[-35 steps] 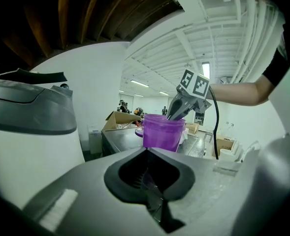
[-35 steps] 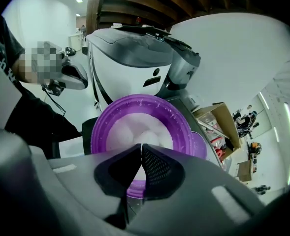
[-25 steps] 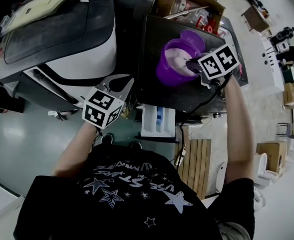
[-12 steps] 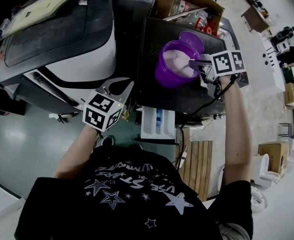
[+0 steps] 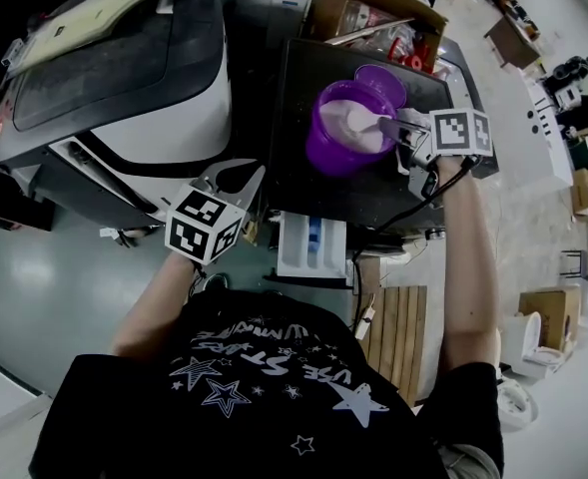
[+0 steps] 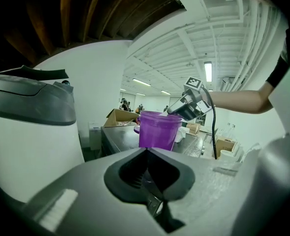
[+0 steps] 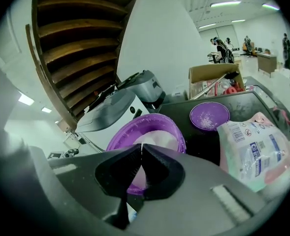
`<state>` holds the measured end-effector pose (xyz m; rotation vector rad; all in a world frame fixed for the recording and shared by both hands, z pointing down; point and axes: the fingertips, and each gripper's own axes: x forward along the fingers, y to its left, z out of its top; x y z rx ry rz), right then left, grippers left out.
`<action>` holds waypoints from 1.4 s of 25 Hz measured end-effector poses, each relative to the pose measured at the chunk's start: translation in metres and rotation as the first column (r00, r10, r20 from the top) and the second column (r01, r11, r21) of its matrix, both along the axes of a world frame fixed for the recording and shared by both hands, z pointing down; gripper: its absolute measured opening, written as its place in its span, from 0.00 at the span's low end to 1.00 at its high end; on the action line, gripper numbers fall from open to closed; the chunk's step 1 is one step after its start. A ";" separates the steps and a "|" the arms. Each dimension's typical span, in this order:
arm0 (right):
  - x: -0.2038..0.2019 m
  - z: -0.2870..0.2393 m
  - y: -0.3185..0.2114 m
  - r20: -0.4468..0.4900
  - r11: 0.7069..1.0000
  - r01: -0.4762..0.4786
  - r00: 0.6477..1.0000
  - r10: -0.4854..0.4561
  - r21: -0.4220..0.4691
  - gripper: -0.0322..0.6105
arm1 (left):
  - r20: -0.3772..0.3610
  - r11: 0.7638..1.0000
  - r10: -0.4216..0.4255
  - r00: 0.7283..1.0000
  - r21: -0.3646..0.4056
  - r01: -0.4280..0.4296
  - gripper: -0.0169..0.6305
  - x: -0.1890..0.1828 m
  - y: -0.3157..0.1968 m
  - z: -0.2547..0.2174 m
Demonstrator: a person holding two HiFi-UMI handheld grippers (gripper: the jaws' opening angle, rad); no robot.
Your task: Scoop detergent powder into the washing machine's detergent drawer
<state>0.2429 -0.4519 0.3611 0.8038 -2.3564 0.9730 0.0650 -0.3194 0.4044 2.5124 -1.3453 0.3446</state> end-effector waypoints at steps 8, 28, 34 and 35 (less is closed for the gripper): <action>0.009 -0.021 0.013 0.155 0.997 -0.057 0.987 0.050 0.043 0.10 | 0.027 1.000 -0.027 0.999 0.004 0.027 0.03 0.005 0.009 0.000; 0.008 -0.052 0.109 0.575 0.999 0.048 0.817 -0.036 -0.005 0.10 | -0.004 0.983 -0.184 0.983 -0.005 0.184 0.03 0.023 0.064 0.005; 0.001 -0.028 0.144 0.550 0.999 0.035 0.835 -0.026 -0.006 0.10 | -0.020 0.991 -0.133 0.991 -0.036 0.132 0.03 0.024 0.072 0.019; -0.001 -0.024 0.148 0.546 1.000 0.029 0.838 -0.020 -0.008 0.10 | -0.021 0.992 -0.124 0.992 -0.041 0.123 0.03 0.023 0.073 0.022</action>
